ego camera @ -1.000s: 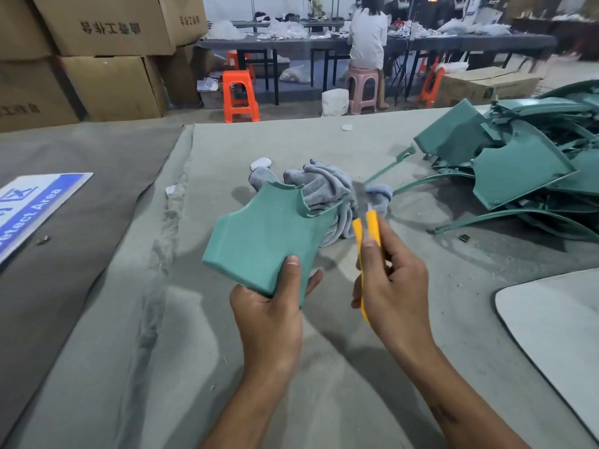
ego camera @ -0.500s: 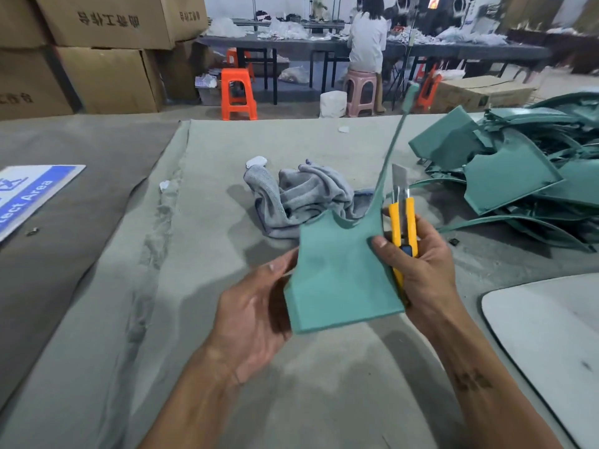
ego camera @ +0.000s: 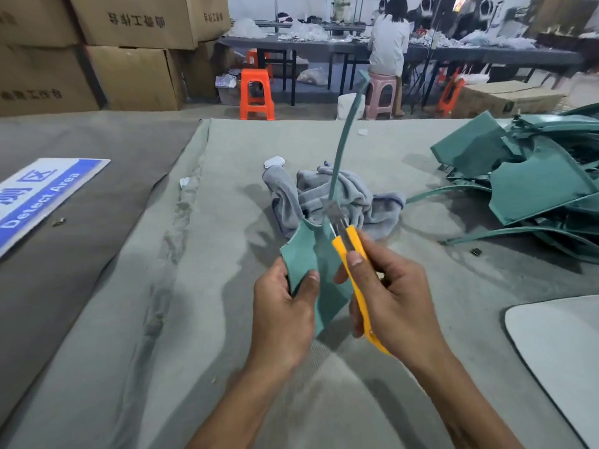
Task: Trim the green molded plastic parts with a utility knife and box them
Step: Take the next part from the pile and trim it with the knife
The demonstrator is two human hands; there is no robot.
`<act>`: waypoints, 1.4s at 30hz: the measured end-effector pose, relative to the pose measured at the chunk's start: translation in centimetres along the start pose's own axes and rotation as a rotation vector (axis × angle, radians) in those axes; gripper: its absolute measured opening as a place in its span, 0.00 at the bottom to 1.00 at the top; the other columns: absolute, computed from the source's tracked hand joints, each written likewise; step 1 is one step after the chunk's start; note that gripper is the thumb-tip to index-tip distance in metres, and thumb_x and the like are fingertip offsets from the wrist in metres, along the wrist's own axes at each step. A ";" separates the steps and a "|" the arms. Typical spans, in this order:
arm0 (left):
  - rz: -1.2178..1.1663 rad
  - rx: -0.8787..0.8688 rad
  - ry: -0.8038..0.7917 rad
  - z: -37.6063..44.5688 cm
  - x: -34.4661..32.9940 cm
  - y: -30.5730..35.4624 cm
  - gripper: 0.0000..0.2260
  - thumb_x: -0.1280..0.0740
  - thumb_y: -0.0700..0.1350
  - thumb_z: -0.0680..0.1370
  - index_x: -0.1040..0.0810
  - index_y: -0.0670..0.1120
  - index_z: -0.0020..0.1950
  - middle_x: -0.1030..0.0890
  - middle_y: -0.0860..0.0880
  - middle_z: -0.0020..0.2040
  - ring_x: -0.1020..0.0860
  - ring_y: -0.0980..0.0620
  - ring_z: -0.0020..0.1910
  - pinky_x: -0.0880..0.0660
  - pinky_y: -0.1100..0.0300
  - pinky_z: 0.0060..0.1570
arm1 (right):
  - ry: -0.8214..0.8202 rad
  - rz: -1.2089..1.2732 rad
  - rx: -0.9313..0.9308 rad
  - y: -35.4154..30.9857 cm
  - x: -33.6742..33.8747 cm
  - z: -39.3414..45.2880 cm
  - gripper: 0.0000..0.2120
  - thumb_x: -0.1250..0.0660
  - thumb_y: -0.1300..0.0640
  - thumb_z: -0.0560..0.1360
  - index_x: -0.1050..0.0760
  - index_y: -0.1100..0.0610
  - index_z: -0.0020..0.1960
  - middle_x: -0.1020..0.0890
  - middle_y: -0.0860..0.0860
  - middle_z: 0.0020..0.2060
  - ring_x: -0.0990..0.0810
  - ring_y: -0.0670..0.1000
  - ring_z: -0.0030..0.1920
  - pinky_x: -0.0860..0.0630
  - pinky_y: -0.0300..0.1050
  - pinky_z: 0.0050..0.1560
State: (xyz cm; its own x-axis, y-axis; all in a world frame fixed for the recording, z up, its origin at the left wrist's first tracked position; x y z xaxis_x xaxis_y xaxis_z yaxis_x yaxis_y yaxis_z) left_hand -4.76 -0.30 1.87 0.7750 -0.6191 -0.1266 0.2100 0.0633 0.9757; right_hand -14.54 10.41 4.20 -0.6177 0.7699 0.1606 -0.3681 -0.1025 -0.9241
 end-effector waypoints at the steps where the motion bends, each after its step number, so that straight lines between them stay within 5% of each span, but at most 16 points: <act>1: 0.027 -0.024 0.001 0.0 0.0 0.0 0.11 0.34 0.41 0.78 0.18 0.56 0.53 0.13 0.51 0.48 0.14 0.49 0.47 0.18 0.53 0.47 | -0.031 0.003 -0.016 0.0 -1.0 -0.3 0.15 0.36 0.55 0.86 0.20 0.43 0.69 0.18 0.51 0.37 0.25 0.57 0.19 0.27 0.45 0.20; 8: 0.105 -0.043 0.015 -0.4 0.0 0.1 0.09 0.35 0.36 0.82 0.19 0.49 0.51 0.15 0.47 0.42 0.17 0.42 0.41 0.20 0.42 0.42 | -0.040 0.041 -0.068 -0.2 -2.4 -0.9 0.13 0.37 0.53 0.86 0.19 0.39 0.64 0.25 0.64 0.34 0.29 0.67 0.22 0.29 0.62 0.19; 17: 0.135 -0.077 0.038 -0.4 0.2 0.2 0.07 0.34 0.40 0.82 0.19 0.50 0.49 0.16 0.47 0.39 0.18 0.45 0.36 0.21 0.44 0.36 | -0.065 0.069 -0.060 -0.6 -2.4 -1.1 0.14 0.38 0.53 0.86 0.20 0.41 0.68 0.23 0.56 0.33 0.26 0.57 0.19 0.27 0.44 0.21; 21: 0.166 -0.104 0.096 -0.3 0.5 0.3 0.09 0.33 0.38 0.81 0.20 0.52 0.51 0.15 0.51 0.42 0.16 0.51 0.40 0.19 0.51 0.40 | -0.022 0.022 -0.084 0.0 -2.0 -0.6 0.15 0.37 0.53 0.86 0.20 0.36 0.64 0.22 0.47 0.34 0.25 0.55 0.19 0.27 0.45 0.21; 24: 0.202 -0.113 0.117 -0.2 0.7 0.4 0.09 0.32 0.37 0.81 0.20 0.51 0.52 0.15 0.53 0.43 0.16 0.51 0.42 0.18 0.50 0.42 | 0.056 -0.049 -0.053 0.2 -1.6 -0.7 0.15 0.35 0.52 0.85 0.22 0.37 0.69 0.23 0.52 0.33 0.25 0.55 0.20 0.26 0.45 0.21; 26: 0.220 -0.123 0.115 -0.3 0.6 0.5 0.09 0.32 0.37 0.81 0.20 0.52 0.52 0.15 0.55 0.43 0.16 0.55 0.41 0.19 0.57 0.40 | 0.024 -0.098 0.024 0.0 -1.8 -1.0 0.18 0.35 0.50 0.85 0.25 0.40 0.74 0.23 0.51 0.32 0.25 0.57 0.22 0.26 0.48 0.21; 30: 0.238 -0.100 0.130 -0.3 0.6 0.5 0.10 0.33 0.37 0.81 0.20 0.53 0.53 0.15 0.58 0.45 0.16 0.58 0.43 0.20 0.61 0.41 | 0.059 -0.192 0.038 0.6 -1.2 -0.6 0.19 0.34 0.53 0.84 0.28 0.36 0.72 0.22 0.52 0.29 0.24 0.58 0.23 0.25 0.48 0.21; 33: 0.248 -0.098 0.133 -0.2 0.7 0.6 0.11 0.32 0.36 0.80 0.20 0.51 0.56 0.15 0.58 0.47 0.16 0.58 0.47 0.18 0.58 0.46 | 0.088 -0.307 0.171 0.5 0.5 0.0 0.19 0.34 0.54 0.84 0.26 0.47 0.75 0.21 0.42 0.33 0.23 0.52 0.24 0.24 0.48 0.26; 36: 0.281 -0.115 0.118 -0.3 0.8 0.6 0.09 0.33 0.41 0.77 0.19 0.49 0.56 0.15 0.57 0.45 0.15 0.57 0.44 0.18 0.56 0.44 | 0.021 -0.338 0.331 0.2 1.4 0.3 0.21 0.35 0.50 0.84 0.25 0.53 0.75 0.21 0.30 0.44 0.21 0.39 0.32 0.25 0.35 0.34; 40: 0.330 -0.148 0.065 -0.5 0.7 0.8 0.09 0.34 0.44 0.74 0.19 0.49 0.53 0.16 0.59 0.42 0.17 0.61 0.41 0.23 0.69 0.34 | -0.037 -0.335 0.360 0.6 1.5 0.5 0.21 0.34 0.51 0.83 0.24 0.54 0.75 0.15 0.42 0.54 0.20 0.39 0.33 0.25 0.33 0.35; 42: 0.357 -0.144 0.054 -0.5 0.7 0.7 0.09 0.34 0.44 0.74 0.19 0.48 0.52 0.16 0.56 0.42 0.16 0.59 0.40 0.21 0.64 0.34 | -0.043 -0.356 0.368 0.7 1.9 0.5 0.20 0.33 0.51 0.83 0.24 0.54 0.74 0.15 0.43 0.52 0.21 0.41 0.32 0.26 0.33 0.34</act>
State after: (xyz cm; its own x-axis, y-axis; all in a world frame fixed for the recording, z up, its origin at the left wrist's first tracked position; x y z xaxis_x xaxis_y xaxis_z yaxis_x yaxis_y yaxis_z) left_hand -3.79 -0.28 2.35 0.8442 -0.4960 0.2034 -0.0001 0.3792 0.9253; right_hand -16.30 11.43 4.08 -0.4345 0.7718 0.4643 -0.7763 -0.0596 -0.6275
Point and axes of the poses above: each hand's wrist, its own z-axis towards the middle knuckle, its own x-axis out of the back of the hand, y = z × x, the point moved 2 cm from there along z, towards the middle knuckle
